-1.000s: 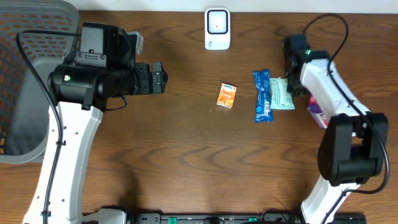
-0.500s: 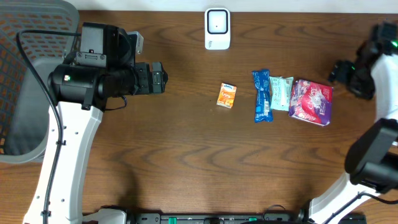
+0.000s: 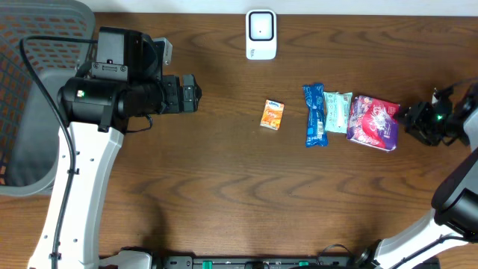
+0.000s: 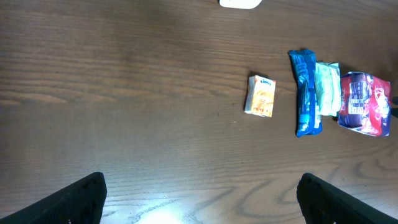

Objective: Scan the item barcode

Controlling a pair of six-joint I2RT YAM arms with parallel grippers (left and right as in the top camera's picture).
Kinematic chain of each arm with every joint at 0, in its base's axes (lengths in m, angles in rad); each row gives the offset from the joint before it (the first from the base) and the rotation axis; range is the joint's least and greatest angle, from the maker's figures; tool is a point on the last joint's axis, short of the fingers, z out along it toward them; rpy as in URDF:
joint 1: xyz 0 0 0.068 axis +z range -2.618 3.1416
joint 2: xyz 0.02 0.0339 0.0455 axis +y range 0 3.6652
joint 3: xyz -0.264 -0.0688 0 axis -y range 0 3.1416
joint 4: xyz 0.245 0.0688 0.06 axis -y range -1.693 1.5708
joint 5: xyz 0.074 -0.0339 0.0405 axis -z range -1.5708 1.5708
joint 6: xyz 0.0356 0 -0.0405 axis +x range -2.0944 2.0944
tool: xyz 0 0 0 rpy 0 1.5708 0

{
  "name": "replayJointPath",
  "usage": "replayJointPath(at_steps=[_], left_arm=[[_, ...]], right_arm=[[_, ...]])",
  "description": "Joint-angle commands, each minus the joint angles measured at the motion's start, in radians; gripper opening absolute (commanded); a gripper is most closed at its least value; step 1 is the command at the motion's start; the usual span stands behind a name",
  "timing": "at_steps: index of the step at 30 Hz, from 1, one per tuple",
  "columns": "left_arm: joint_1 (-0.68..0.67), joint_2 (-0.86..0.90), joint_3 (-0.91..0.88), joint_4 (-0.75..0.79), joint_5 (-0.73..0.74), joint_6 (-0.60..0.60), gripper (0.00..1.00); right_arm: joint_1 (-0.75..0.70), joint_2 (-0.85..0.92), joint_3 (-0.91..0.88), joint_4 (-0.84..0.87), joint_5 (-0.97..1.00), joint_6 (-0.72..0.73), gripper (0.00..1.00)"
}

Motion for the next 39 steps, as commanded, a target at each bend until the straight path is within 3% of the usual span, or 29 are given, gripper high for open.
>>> replayJointPath(at_steps=[1,6,7,10,11,16,23,27,34,37,39], left_arm=[[0.003,0.002,-0.002,-0.001,-0.010,-0.001,0.98],[0.003,0.002,-0.002,-0.001,-0.010,-0.001,0.98],[0.002,0.002,-0.002,-0.002,-0.010,-0.001,0.98],[0.003,0.002,-0.002,-0.002,-0.010,-0.001,0.98],[0.003,0.002,-0.002,-0.001,-0.010,-0.001,0.98],[0.003,0.002,-0.002,-0.002,-0.010,-0.001,0.98],[0.003,0.002,-0.002,-0.002,-0.010,-0.001,0.98],[0.003,0.002,-0.002,-0.002,-0.010,-0.001,0.98],[0.003,0.002,-0.002,-0.002,-0.010,-0.001,0.98],[0.003,0.002,-0.002,-0.002,-0.010,-0.001,0.98],[0.002,0.002,-0.002,-0.002,-0.010,-0.001,0.98]], right_arm=[[-0.008,0.018,-0.052,0.044,-0.081,-0.025,0.58],[-0.009,0.050,-0.128,0.156,-0.185,-0.025,0.50],[-0.009,0.060,-0.138,0.165,-0.199,-0.025,0.38],[-0.009,0.065,-0.142,0.161,-0.195,-0.025,0.14],[-0.009,0.064,-0.140,0.161,-0.196,-0.024,0.01],[-0.009,0.041,-0.072,0.103,-0.195,0.040,0.01],[-0.009,-0.148,0.068,-0.034,-0.196,0.052,0.01],[0.002,-0.243,0.068,-0.026,-0.230,0.127,0.01],[0.090,-0.262,0.068,0.056,-0.336,0.252,0.01],[0.135,-0.262,0.068,0.056,-0.218,0.306,0.01],[0.135,-0.262,0.068,0.007,-0.015,0.321,0.01]])
